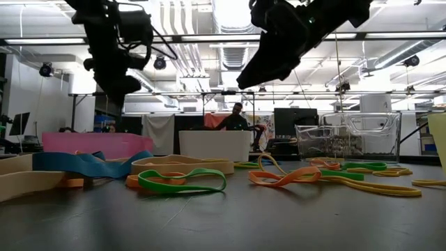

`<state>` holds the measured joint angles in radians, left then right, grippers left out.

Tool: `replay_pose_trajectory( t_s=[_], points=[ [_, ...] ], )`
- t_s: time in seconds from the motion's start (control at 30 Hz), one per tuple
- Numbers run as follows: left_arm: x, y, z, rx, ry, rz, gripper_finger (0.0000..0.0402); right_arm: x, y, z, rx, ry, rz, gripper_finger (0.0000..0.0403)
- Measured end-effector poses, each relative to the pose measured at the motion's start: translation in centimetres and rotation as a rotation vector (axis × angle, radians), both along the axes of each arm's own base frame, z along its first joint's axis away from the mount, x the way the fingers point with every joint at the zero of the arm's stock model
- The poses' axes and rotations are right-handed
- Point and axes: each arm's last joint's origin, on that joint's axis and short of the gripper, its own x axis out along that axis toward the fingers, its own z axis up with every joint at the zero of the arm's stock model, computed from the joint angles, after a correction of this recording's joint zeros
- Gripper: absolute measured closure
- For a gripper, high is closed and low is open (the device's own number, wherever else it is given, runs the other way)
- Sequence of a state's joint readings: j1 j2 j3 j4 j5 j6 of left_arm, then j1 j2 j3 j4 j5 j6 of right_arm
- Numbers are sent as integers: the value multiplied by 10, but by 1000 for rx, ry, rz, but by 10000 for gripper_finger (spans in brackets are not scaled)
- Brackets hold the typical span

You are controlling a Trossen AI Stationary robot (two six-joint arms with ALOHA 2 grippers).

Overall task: Sort rubber bands into baskets
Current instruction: Put the light yellow rubber band into the green bin

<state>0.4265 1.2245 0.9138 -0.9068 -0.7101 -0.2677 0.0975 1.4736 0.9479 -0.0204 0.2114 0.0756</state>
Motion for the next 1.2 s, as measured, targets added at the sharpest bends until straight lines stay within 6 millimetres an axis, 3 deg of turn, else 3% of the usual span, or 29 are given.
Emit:
replay_pose_trajectory(
  t_s=[0.3,0.47,0.63,0.87,1.2],
  points=[
    [28,-63,2,-116,-110,-357,265,2,0,-7,-17,20,13,252],
    [38,-104,5,-121,-172,-550,265,10,3,-26,-32,55,36,252],
    [43,-132,8,-123,-249,-676,265,19,5,-36,-46,62,50,252],
    [63,-147,4,-143,-356,-736,265,10,5,-23,-55,85,59,252],
    [103,-157,-43,-174,-304,-759,265,-26,12,7,10,170,32,252]
  ],
)
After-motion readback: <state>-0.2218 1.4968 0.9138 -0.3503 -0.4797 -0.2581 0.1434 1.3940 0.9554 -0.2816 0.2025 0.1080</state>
